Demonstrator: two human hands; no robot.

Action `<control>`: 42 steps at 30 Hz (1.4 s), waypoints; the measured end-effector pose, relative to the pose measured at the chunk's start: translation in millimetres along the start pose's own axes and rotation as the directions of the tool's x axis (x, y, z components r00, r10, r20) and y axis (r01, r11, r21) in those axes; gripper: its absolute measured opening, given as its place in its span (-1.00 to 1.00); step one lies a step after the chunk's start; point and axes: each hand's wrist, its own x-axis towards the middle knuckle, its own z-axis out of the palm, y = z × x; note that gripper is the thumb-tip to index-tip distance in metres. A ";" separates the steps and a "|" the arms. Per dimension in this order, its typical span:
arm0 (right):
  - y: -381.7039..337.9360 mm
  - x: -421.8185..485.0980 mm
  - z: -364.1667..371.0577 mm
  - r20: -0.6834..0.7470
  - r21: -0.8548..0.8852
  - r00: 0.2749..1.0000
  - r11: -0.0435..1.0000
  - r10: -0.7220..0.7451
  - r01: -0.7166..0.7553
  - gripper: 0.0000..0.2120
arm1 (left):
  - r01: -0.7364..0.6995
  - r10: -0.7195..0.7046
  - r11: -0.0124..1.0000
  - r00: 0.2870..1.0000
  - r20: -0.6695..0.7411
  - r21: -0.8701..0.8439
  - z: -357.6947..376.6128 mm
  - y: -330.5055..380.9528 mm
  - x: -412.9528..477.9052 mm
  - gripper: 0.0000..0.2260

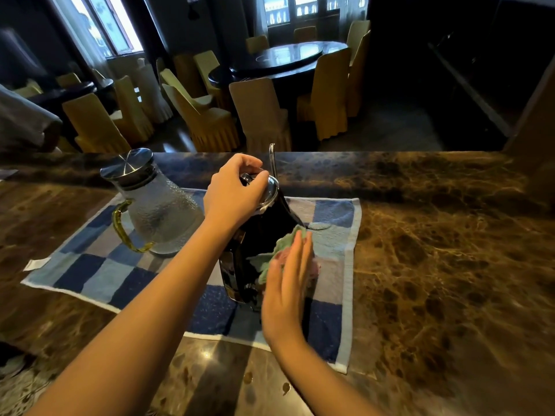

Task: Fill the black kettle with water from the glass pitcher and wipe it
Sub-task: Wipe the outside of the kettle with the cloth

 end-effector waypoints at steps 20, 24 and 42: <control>8.5 66.1 -25.3 0.004 0.030 0.993 0.993 0.116 -0.116 -0.61 | 0.010 -0.010 1.000 1.000 -0.008 -0.005 0.3 -0.8 1.0 -0.83; -21.3 92.5 -25.8 0.156 0.155 0.985 0.986 -0.081 0.057 -0.62 | 0.015 -0.015 1.000 1.000 -0.017 -0.011 0.6 -0.7 0.4 -0.84; -3.7 14.1 -12.3 0.028 -0.004 0.993 0.993 0.117 -0.117 -0.42 | 0.015 -0.015 1.000 1.000 -0.018 0.001 0.5 -0.2 0.1 -0.84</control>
